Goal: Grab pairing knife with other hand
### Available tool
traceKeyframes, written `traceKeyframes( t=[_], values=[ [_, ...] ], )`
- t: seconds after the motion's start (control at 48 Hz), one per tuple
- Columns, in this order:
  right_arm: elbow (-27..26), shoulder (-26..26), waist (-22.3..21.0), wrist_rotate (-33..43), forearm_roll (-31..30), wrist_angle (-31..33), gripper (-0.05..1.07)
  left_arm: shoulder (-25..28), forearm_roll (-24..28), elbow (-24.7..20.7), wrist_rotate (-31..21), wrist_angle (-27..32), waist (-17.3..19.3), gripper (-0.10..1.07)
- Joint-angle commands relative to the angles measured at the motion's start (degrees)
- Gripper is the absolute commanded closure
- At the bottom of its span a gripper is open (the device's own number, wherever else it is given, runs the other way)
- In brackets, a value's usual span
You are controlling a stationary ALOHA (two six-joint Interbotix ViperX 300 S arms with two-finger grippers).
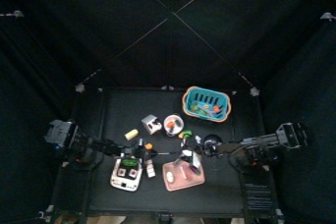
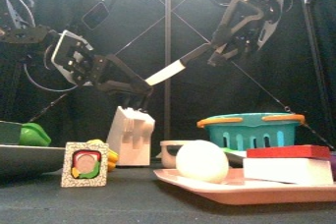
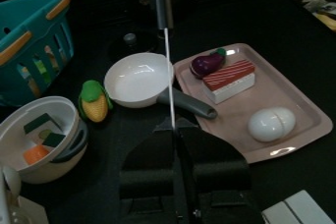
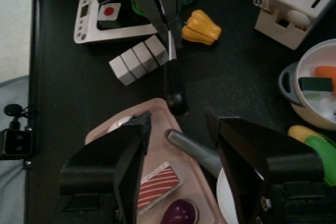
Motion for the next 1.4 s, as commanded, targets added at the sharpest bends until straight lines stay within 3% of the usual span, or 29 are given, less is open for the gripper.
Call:
traceKeyframes(
  t=[0.0, 0.229, 0.5, 0.833, 1.104, 1.375],
  values=[
    [-2.4, 0.4, -0.2, -0.1, -0.2, -0.3, 0.2, -0.2, 0.2, -1.1, 0.0, -0.4, -0.1, 0.67],
    [-3.8, 1.5, -0.1, -0.2, -0.3, -0.4, 0.22, 0.4, 0.1, -1.1, 0.0, -0.3, -0.1, 0.67],
    [-3.8, 2.3, 0.0, -0.3, -0.3, -0.2, 0.37, 0.6, 0.1, -1.3, 0.0, -0.3, 0.0, 0.67],
    [-3.9, 3.2, -0.1, -0.2, -0.4, 0.2, 0.4, 0.5, 0.1, -1.4, 0.0, -0.3, -0.1, 0.67],
    [-3.5, 3.8, 0.3, -0.1, 0.0, 1.5, 0.55, 0.3, 0.1, -1.6, 0.1, -0.4, -0.1, 0.67],
    [-3.8, 5.5, 0.3, -0.1, -0.3, 1.5, 0.56, 0.4, 0.0, -2.5, -0.2, -1.8, 0.2, 0.67]
  ],
)
